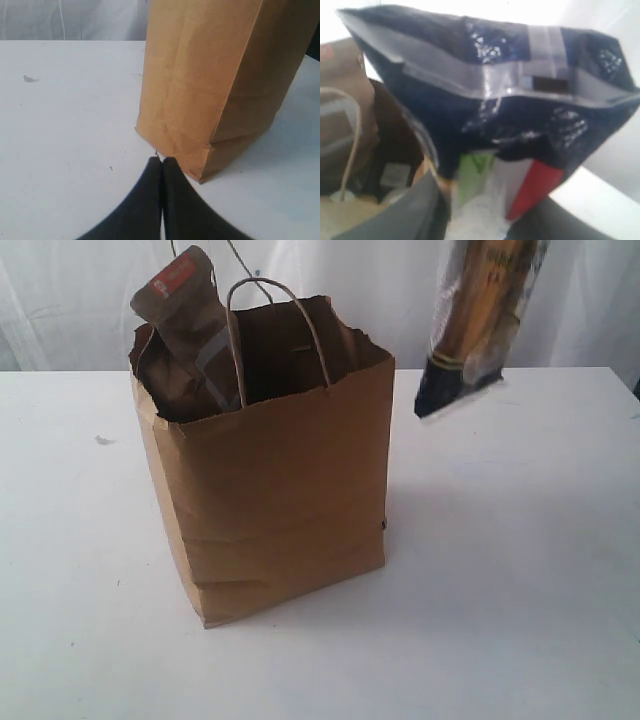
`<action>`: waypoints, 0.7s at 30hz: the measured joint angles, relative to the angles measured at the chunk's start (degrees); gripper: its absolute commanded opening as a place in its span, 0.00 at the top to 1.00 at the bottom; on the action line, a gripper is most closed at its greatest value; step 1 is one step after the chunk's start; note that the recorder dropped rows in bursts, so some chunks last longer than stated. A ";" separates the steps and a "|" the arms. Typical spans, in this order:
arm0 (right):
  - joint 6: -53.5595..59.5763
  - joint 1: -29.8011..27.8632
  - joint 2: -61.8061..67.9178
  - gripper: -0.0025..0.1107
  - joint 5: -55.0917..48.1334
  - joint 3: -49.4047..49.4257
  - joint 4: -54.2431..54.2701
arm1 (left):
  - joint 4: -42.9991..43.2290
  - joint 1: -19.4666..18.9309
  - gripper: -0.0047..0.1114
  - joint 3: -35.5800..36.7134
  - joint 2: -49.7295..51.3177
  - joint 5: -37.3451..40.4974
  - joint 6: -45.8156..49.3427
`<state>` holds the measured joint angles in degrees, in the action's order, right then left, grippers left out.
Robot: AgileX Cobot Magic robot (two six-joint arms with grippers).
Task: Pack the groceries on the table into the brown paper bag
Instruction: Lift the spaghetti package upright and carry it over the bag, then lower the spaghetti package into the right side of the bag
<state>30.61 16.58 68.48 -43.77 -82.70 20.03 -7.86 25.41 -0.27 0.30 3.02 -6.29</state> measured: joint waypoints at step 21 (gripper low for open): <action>1.92 9.58 9.89 0.98 1.30 -18.36 4.65 | 0.00 0.00 0.96 0.00 0.00 0.00 0.00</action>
<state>32.53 26.16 78.37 -42.47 -101.06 24.68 -7.86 25.41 -0.27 0.30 3.02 -6.29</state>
